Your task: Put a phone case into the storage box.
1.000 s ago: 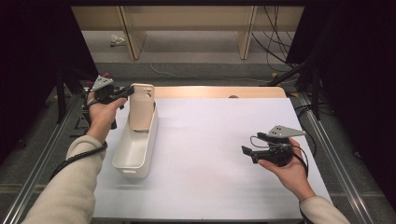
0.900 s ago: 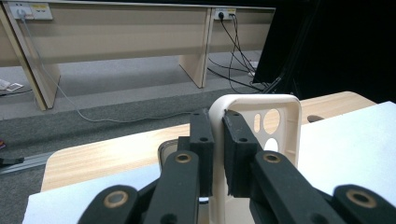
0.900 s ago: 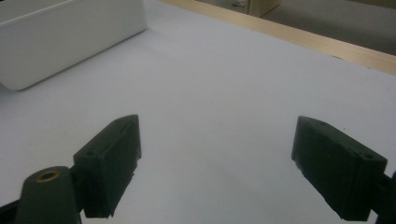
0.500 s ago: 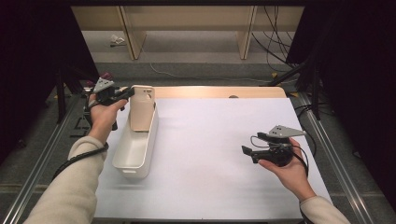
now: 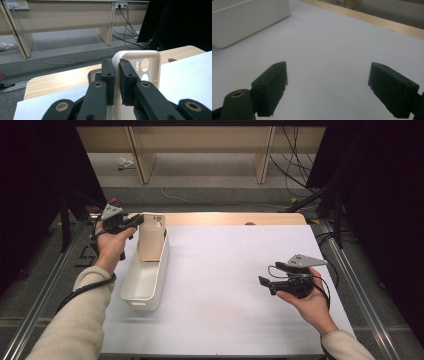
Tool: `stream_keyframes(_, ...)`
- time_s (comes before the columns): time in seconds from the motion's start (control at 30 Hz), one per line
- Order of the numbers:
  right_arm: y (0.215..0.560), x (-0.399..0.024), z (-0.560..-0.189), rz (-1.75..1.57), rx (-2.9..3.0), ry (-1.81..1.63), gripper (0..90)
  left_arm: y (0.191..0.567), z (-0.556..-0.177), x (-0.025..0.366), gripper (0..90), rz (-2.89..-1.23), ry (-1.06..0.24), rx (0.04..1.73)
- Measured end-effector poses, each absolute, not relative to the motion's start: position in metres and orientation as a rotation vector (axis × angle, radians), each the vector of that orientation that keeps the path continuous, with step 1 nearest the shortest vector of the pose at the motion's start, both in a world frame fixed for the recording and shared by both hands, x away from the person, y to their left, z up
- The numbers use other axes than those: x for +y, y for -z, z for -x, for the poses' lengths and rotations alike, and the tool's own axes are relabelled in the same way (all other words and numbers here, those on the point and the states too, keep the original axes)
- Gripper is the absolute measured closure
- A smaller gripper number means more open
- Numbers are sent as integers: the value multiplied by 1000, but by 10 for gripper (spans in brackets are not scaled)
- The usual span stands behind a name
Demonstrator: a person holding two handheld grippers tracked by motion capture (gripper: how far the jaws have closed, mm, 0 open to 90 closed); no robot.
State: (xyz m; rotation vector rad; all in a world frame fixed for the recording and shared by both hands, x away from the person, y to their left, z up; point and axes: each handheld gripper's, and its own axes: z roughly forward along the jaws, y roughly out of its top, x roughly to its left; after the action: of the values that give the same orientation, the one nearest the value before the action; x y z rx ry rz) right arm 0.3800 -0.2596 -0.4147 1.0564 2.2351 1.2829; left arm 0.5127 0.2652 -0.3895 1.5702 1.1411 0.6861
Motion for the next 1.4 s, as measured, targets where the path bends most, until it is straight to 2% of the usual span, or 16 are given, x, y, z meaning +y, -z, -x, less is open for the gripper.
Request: stream_keyframes(1.4, 415, -260, -380, -1058, 2237, -1279, 165, 412, -515, 270, 824, -1602, -658, 1191)
